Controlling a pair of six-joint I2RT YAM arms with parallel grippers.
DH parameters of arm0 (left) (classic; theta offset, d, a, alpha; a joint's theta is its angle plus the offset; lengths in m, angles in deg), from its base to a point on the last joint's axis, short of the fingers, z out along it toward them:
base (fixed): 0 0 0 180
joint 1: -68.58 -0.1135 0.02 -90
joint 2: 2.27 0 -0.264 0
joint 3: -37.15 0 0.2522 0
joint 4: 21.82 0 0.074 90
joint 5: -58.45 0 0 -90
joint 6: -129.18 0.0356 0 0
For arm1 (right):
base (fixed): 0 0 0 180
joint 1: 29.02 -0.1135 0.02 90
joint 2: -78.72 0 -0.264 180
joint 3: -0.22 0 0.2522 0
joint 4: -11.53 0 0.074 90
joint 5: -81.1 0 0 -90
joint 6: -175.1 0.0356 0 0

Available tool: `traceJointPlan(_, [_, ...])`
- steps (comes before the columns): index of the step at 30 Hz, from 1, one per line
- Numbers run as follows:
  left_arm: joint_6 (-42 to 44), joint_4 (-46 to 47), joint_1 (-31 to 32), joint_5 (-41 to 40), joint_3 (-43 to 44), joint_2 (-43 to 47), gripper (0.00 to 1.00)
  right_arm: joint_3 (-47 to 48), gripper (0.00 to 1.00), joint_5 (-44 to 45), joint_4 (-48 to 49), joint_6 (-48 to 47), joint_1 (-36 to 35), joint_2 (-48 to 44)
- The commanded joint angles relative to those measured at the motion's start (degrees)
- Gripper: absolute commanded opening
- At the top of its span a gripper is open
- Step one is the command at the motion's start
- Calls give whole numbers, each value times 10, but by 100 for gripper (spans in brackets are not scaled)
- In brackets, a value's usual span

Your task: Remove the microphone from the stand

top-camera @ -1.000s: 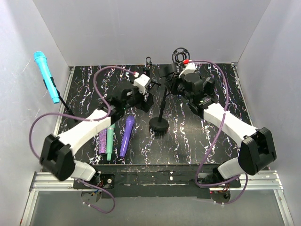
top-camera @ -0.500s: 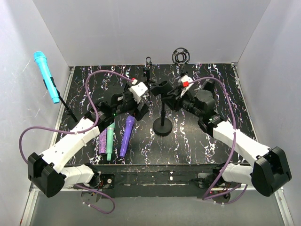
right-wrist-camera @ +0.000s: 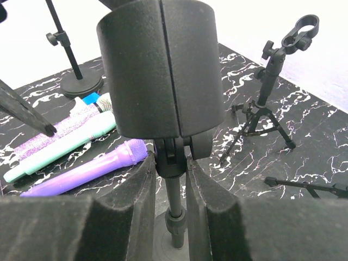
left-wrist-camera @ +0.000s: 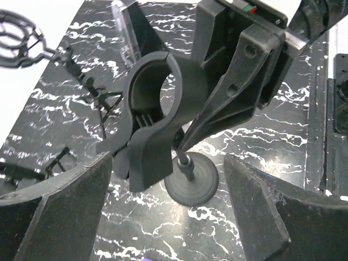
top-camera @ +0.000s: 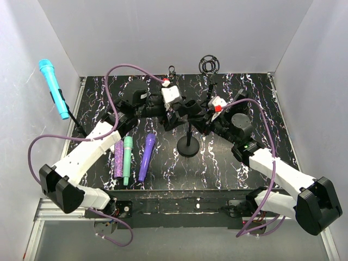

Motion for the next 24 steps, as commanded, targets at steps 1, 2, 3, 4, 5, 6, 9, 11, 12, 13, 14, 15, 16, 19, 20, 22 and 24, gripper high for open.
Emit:
traceJointPlan(1, [24, -2, 0, 83, 41, -33, 81, -31, 1, -14, -79, -36, -1, 15])
traceJointPlan(2, [14, 16, -1, 82, 47, -41, 80, -33, 1, -16, -79, -39, -1, 15])
traceJointPlan(3, [8, 35, 0, 82, 50, -48, 78, -34, 1, -16, -80, -39, -1, 15])
traceJointPlan(4, [1, 46, 0, 83, 57, -57, 74, -35, 1, -16, -82, -39, -2, 15])
traceJointPlan(5, [-6, 57, 0, 84, 66, -70, 71, -36, 1, -17, -86, -39, -1, 15])
traceJointPlan(6, [-14, 65, 0, 84, 71, -79, 68, -36, 1, -19, -87, -39, -1, 16])
traceJointPlan(9, [-25, 77, 1, 88, 79, -93, 59, -36, 1, -24, -91, -40, -1, 16])
traceJointPlan(11, [-30, 87, 0, 92, 78, -96, 54, -34, 1, -26, -93, -40, -2, 17])
traceJointPlan(12, [-29, 86, 1, 98, 81, -99, 52, -34, 1, -26, -94, -40, -1, 18])
traceJointPlan(13, [-29, 78, 1, 103, 85, -101, 48, -33, 1, -26, -94, -39, -2, 18])
traceJointPlan(14, [-29, 74, 1, 109, 86, -102, 44, -30, 1, -27, -95, -40, -1, 19])
traceJointPlan(15, [-27, 67, 1, 116, 86, -102, 40, -30, 1, -25, -97, -40, -1, 20])
traceJointPlan(16, [-26, 61, 1, 125, 84, -104, 36, -28, 1, -25, -98, -41, -1, 20])
traceJointPlan(19, [-24, 38, 1, 145, 78, -110, 27, -21, 1, -27, -115, -46, -1, 20])
traceJointPlan(20, [-23, 34, 1, 146, 73, -112, 25, -16, 5, -31, -123, -50, -1, 18])
traceJointPlan(22, [-8, 27, 1, 143, 51, -111, 19, -6, 34, -30, -150, -54, -1, 11])
traceJointPlan(24, [3, 35, 1, 135, 26, -105, 17, 8, 52, -29, -191, -64, -1, 0])
